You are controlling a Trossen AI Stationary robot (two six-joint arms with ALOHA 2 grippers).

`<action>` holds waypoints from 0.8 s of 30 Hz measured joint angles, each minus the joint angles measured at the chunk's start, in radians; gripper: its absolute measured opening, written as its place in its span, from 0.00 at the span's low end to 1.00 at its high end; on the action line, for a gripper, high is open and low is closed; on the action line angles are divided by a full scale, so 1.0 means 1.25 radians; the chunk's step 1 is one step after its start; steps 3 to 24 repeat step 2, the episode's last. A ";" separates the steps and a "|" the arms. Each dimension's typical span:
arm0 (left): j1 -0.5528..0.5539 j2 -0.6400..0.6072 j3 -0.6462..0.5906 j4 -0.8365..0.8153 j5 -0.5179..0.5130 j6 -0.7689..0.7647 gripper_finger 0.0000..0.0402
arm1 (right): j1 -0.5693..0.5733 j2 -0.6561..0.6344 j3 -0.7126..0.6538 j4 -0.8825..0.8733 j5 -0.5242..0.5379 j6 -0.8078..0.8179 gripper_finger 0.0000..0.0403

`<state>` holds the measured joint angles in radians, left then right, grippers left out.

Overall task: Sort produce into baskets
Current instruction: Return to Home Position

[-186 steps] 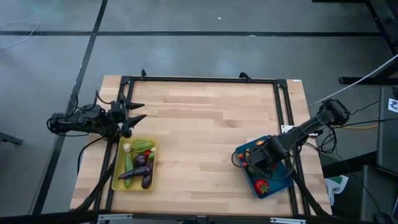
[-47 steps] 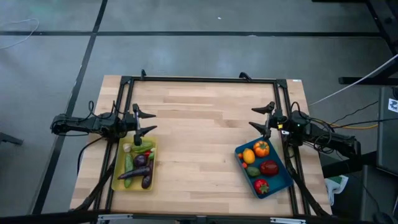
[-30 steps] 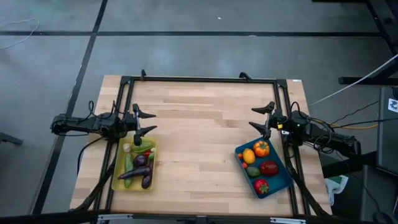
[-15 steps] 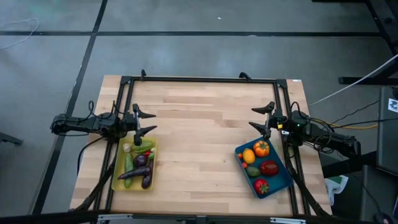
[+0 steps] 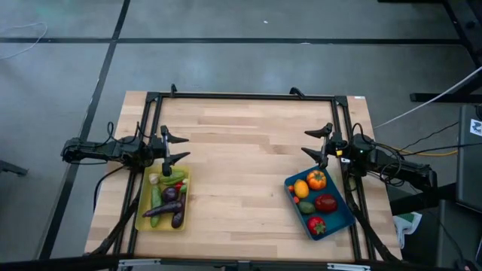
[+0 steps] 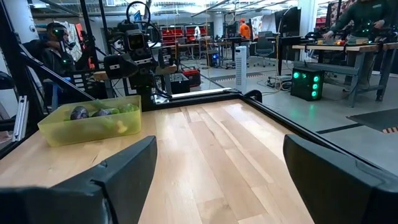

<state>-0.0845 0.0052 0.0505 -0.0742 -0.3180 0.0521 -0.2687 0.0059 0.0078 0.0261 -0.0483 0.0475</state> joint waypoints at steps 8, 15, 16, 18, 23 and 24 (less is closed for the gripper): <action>0.000 0.000 0.000 0.000 0.000 0.000 0.59 | 0.000 0.000 0.000 0.000 0.000 0.000 0.85; 0.000 0.000 0.000 0.000 0.000 0.000 0.59 | 0.000 0.000 0.000 0.000 0.000 0.000 0.85; 0.000 0.000 0.000 0.000 0.000 0.000 0.59 | 0.000 0.000 0.000 0.000 0.000 0.000 0.85; 0.000 0.000 0.000 0.000 0.000 0.000 0.59 | 0.000 0.000 0.000 0.000 0.000 0.000 0.85; 0.000 0.000 0.000 0.000 0.000 0.000 0.59 | 0.000 0.000 0.000 0.000 0.000 0.000 0.85; 0.000 0.000 0.000 0.000 0.000 0.000 0.59 | 0.000 0.000 0.000 0.000 0.000 0.000 0.85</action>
